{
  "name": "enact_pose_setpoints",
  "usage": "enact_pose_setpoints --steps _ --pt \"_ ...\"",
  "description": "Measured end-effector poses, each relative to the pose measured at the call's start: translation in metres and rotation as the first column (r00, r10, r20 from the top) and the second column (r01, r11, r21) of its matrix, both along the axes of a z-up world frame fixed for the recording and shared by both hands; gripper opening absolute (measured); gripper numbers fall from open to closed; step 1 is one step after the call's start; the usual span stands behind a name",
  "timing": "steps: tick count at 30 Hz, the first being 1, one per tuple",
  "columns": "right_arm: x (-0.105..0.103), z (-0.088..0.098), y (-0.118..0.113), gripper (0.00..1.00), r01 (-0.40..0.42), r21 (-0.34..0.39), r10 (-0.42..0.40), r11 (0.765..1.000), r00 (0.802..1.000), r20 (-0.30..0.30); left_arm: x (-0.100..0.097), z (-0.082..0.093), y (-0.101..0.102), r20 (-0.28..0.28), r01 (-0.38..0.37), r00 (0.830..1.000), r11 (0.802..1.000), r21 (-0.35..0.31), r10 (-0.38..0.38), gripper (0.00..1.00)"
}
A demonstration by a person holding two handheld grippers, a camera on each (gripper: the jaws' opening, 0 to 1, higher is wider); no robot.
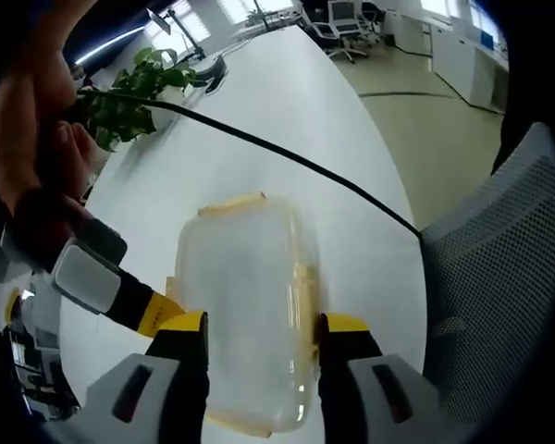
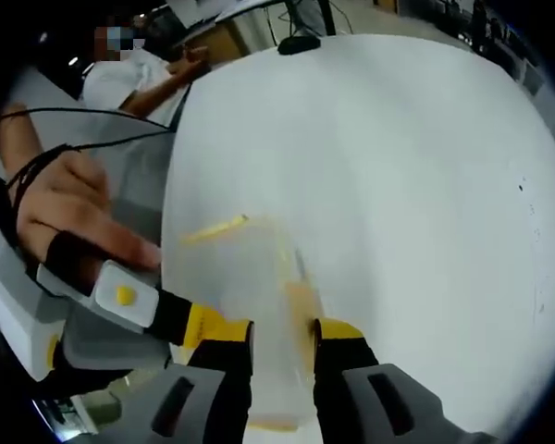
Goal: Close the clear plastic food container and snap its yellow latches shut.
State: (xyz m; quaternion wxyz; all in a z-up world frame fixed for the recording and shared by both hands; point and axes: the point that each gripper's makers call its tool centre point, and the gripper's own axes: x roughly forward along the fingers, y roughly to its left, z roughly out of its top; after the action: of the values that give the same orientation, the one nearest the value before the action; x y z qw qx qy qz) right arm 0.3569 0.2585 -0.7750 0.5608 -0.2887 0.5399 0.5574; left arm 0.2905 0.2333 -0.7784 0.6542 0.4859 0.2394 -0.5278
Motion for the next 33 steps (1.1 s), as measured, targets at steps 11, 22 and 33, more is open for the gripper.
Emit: enact_pose_setpoints --steps 11,22,33 --pt "-0.001 -0.005 0.002 0.20 -0.029 -0.103 0.025 0.994 0.999 -0.044 -0.001 -0.002 -0.001 0.012 -0.017 1.000 1.000 -0.017 0.017 0.42" --pt "-0.002 -0.003 0.000 0.22 -0.031 -0.117 0.025 0.993 0.998 -0.050 -0.004 0.002 0.000 0.016 -0.011 1.000 1.000 -0.025 0.012 0.43" --pt "-0.007 -0.001 -0.002 0.22 -0.040 -0.093 0.036 0.995 0.998 -0.045 -0.009 0.002 0.001 0.024 -0.001 1.000 1.000 -0.016 0.001 0.43"
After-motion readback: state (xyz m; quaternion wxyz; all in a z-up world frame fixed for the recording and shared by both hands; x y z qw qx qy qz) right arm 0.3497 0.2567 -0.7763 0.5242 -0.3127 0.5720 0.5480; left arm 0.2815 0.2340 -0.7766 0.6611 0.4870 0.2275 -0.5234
